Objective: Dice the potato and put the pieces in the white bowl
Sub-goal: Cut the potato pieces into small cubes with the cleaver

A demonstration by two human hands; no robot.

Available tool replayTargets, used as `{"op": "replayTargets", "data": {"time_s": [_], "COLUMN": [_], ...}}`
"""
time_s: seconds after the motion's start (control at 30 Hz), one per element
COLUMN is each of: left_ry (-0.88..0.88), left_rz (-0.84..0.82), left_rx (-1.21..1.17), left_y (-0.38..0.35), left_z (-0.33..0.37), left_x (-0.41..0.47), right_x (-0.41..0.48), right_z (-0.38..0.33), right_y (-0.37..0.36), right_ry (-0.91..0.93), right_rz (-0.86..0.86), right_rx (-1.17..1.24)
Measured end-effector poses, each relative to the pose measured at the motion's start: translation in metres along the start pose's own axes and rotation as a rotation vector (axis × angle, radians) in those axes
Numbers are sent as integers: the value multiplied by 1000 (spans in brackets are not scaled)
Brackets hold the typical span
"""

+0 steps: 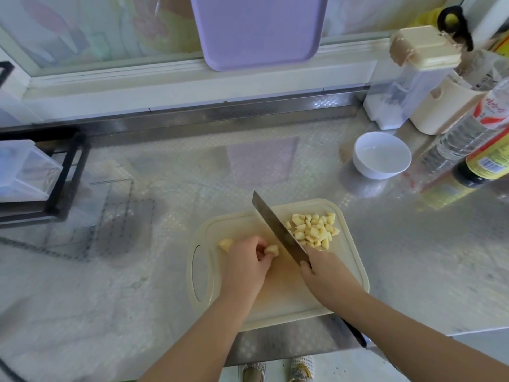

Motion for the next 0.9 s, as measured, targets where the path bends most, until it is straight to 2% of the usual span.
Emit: {"op": "replayTargets", "data": {"time_s": [0.33, 0.9], "left_ry": [64, 63], "left_rz": [13, 40], "left_rx": [-18, -52], "left_y": [-3, -4], "left_z": [-2, -3], "left_x": [-5, -5], "right_x": [-12, -16], "right_z": [-4, -14], "right_y": [5, -6], "right_ry": [-15, 26], "right_rz": [-3, -43], "right_rx": [15, -68]}}
Point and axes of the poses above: each hand's wrist, its own x-axis towards the middle knuckle, its own y-axis out of the back of the hand, z = x × y, the point moved 8 cm from there along x, towards the middle knuckle, and after that the axes turned 10 degrees about y, right-handed, at the moved point
